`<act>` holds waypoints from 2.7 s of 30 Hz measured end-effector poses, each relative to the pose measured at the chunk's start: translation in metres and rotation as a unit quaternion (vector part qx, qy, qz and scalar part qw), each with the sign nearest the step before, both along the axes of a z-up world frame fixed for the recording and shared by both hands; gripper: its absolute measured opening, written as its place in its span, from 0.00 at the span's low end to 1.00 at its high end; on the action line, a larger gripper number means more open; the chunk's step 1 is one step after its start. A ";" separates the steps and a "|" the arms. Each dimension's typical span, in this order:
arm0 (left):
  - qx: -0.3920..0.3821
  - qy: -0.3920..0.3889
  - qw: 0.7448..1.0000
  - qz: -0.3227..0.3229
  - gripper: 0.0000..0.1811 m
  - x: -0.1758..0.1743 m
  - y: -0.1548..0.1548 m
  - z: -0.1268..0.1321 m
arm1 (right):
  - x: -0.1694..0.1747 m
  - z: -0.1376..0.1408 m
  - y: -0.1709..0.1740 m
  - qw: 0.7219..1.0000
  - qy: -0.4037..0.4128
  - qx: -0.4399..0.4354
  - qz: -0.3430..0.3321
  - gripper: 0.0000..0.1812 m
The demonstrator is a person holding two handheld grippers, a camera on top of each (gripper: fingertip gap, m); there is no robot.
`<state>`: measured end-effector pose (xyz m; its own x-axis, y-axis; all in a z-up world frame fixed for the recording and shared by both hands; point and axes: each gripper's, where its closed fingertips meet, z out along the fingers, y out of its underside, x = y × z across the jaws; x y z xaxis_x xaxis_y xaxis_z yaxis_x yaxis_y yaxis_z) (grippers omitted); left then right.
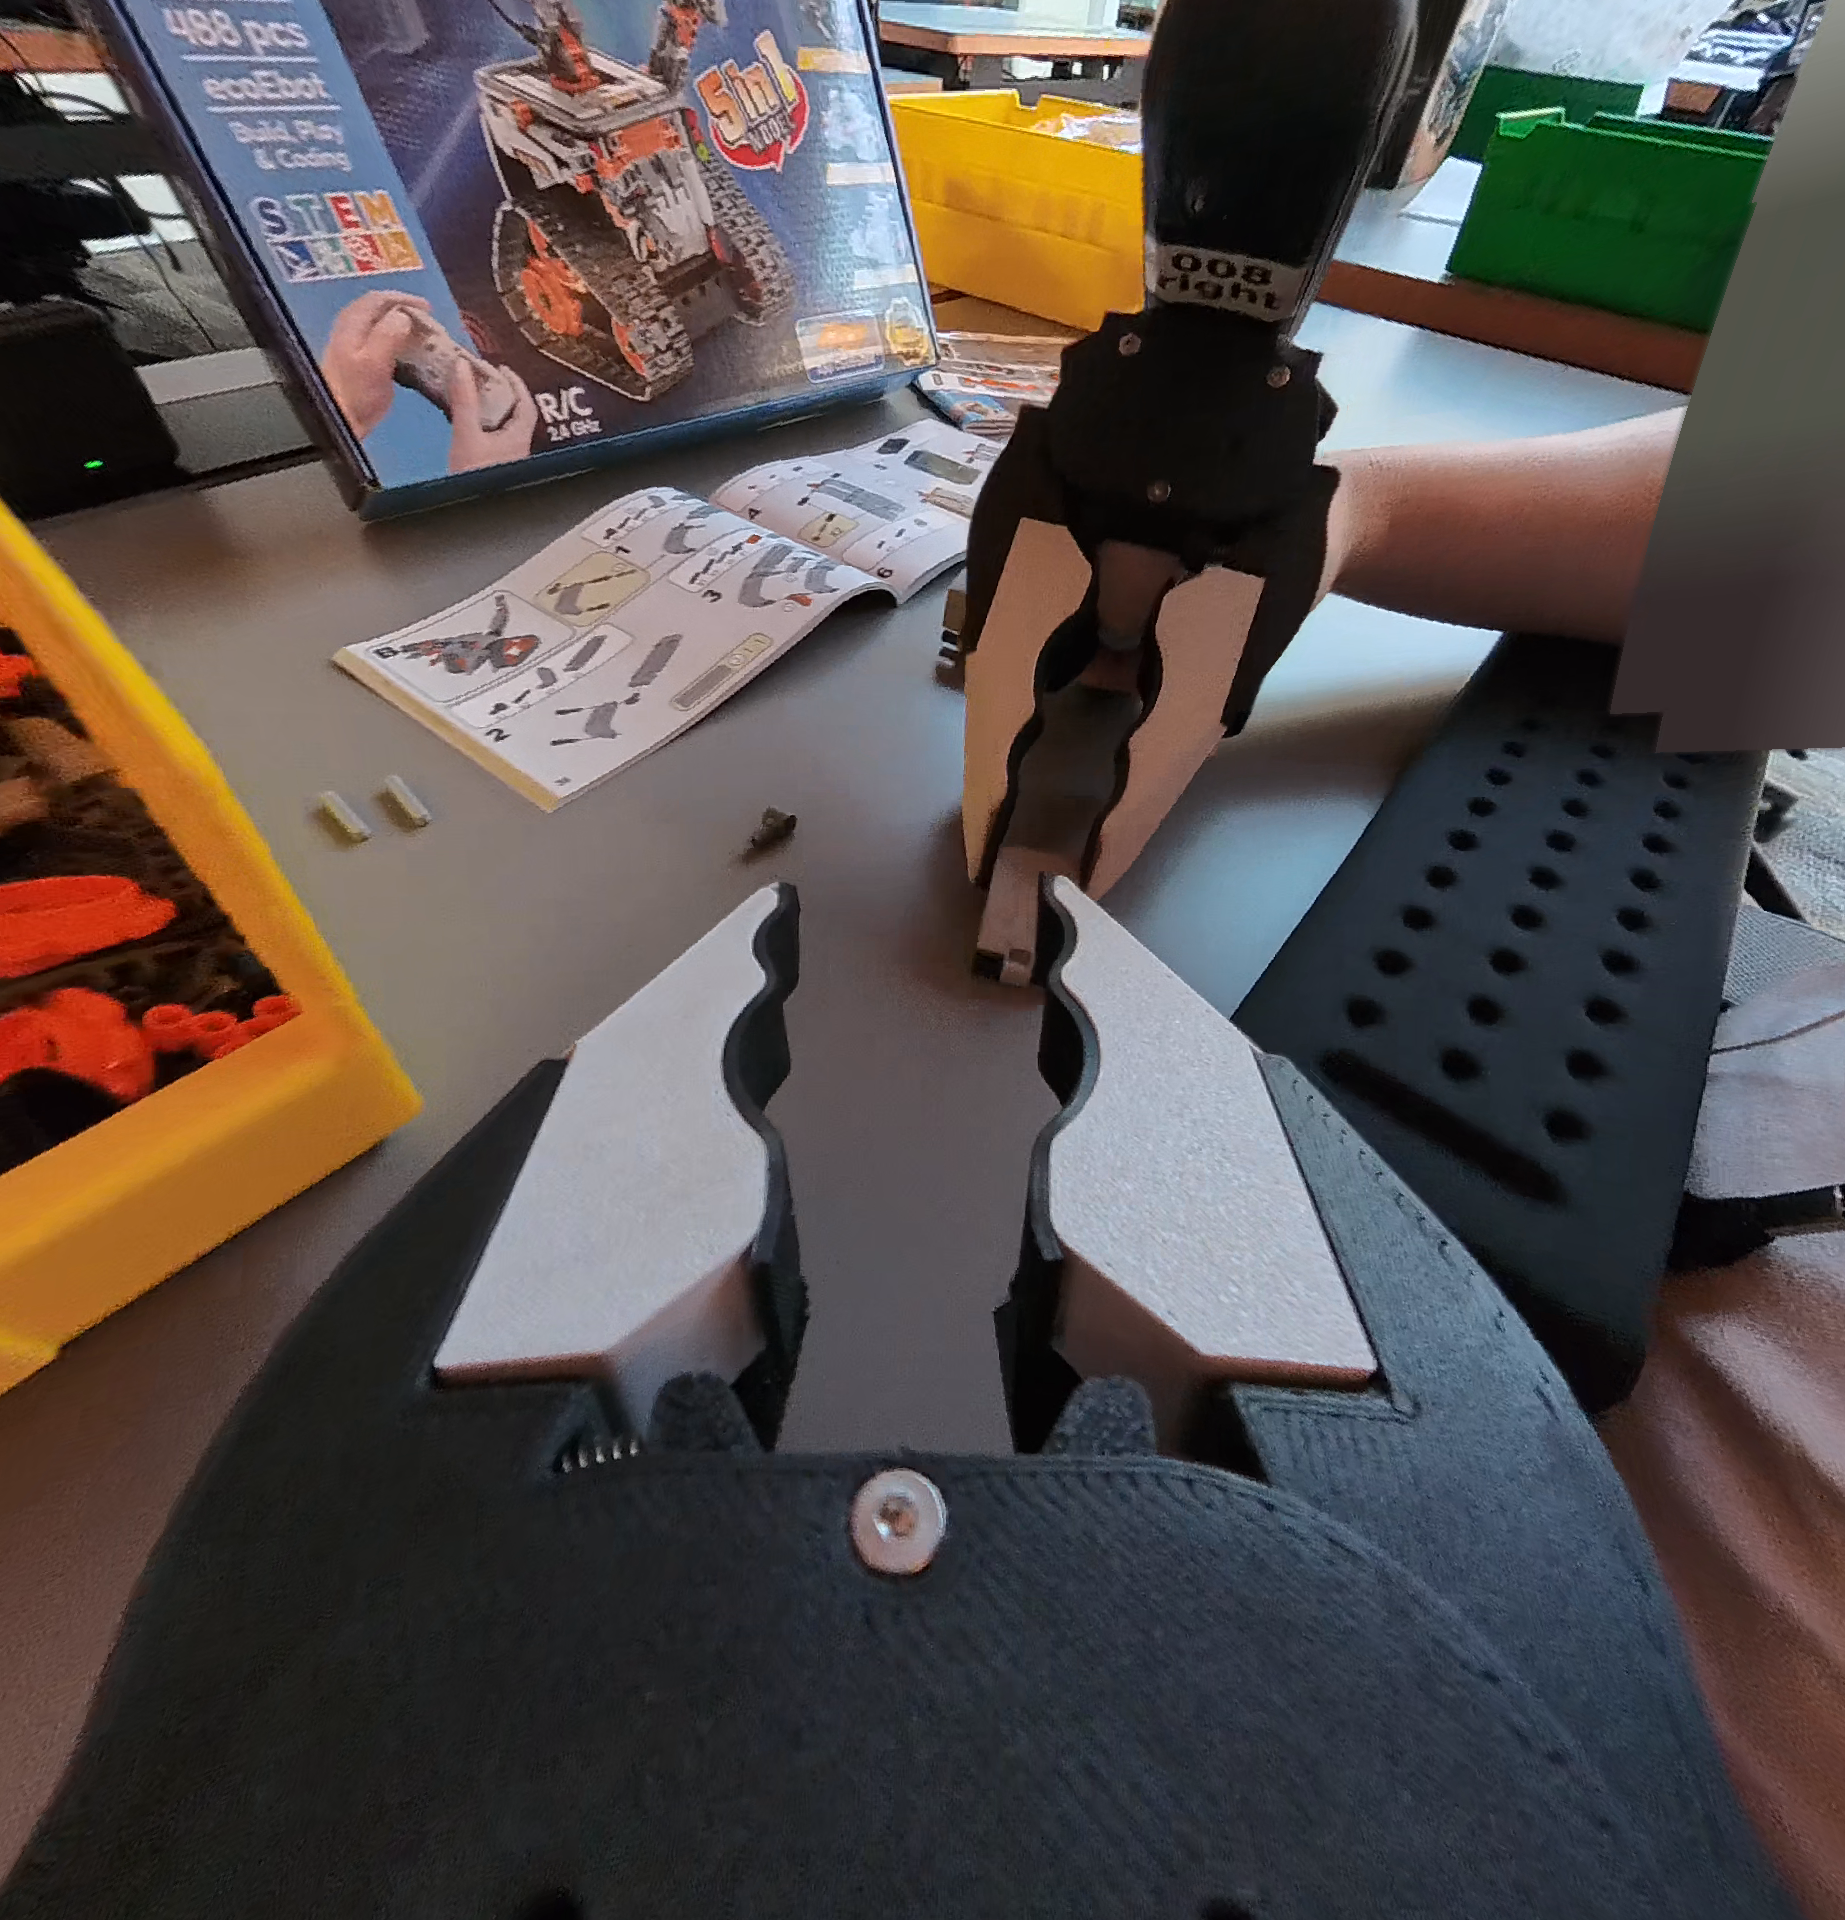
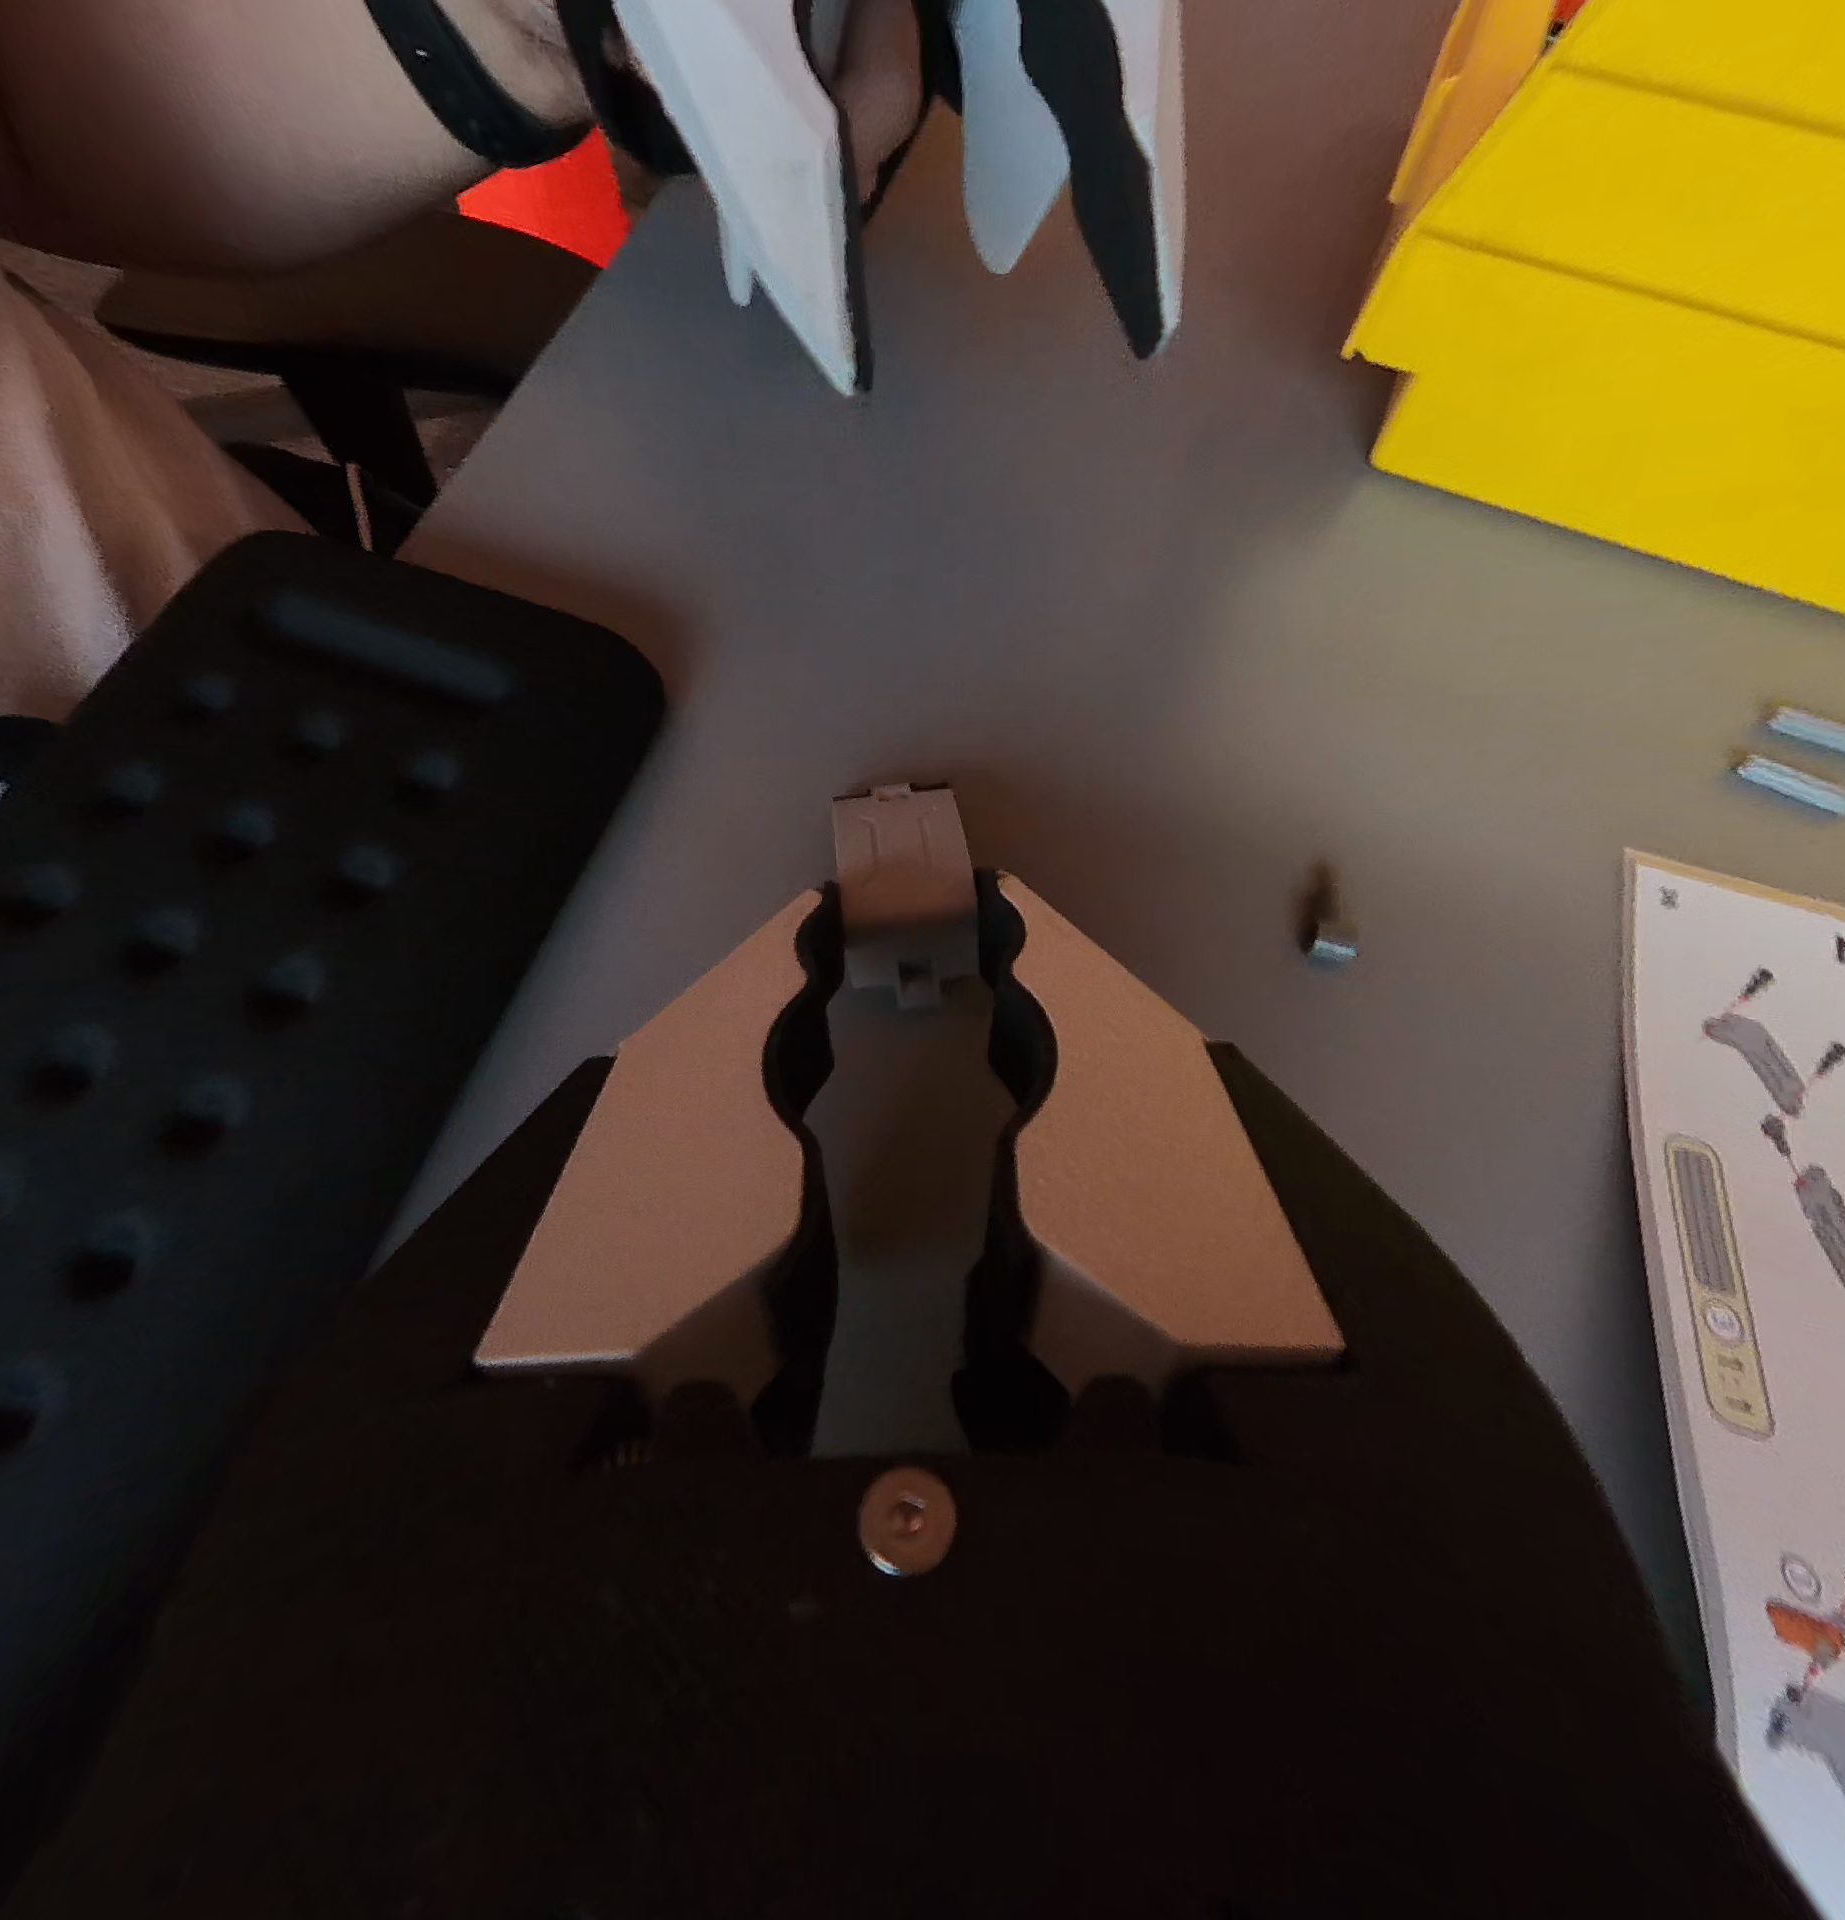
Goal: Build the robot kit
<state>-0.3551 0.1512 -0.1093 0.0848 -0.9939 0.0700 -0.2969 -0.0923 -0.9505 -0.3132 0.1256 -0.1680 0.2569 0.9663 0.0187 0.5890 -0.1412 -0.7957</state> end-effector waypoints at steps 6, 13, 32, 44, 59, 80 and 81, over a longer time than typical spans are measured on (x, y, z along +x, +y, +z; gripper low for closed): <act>-0.015 -0.026 1.000 -0.008 0.25 -0.016 0.008 0.011 | -0.001 -0.003 0.005 1.000 -0.014 0.014 0.018 0.17; -0.015 -0.073 0.997 0.015 0.25 -0.035 0.024 0.037 | 0.013 -0.001 -0.003 0.999 -0.023 0.041 -0.006 0.29; 0.120 -0.009 0.979 0.167 0.36 -0.081 0.156 0.161 | 0.022 0.019 0.016 0.982 -0.034 0.177 -0.061 0.22; -0.063 0.343 0.934 0.082 0.12 -0.035 0.205 0.066 | 0.034 0.098 0.053 0.961 0.058 0.185 -0.197 0.22; -0.065 0.436 0.895 0.063 0.19 -0.004 0.256 -0.006 | 0.046 0.120 0.085 0.901 0.241 0.168 -0.319 0.18; 0.137 0.497 0.854 0.069 0.15 0.005 0.301 -0.041 | 0.041 0.100 0.082 0.921 0.195 0.161 -0.296 0.17; 0.130 0.491 0.858 0.071 0.14 0.005 0.302 -0.041 | 0.042 0.100 0.082 0.921 0.195 0.159 -0.296 0.17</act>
<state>-0.3504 0.4530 -0.1499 0.0972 -0.9398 -0.3277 -0.9702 -0.0159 -0.2419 -0.2714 0.2079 -0.0681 0.7846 0.6158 0.0719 0.1442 -0.0684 -0.9872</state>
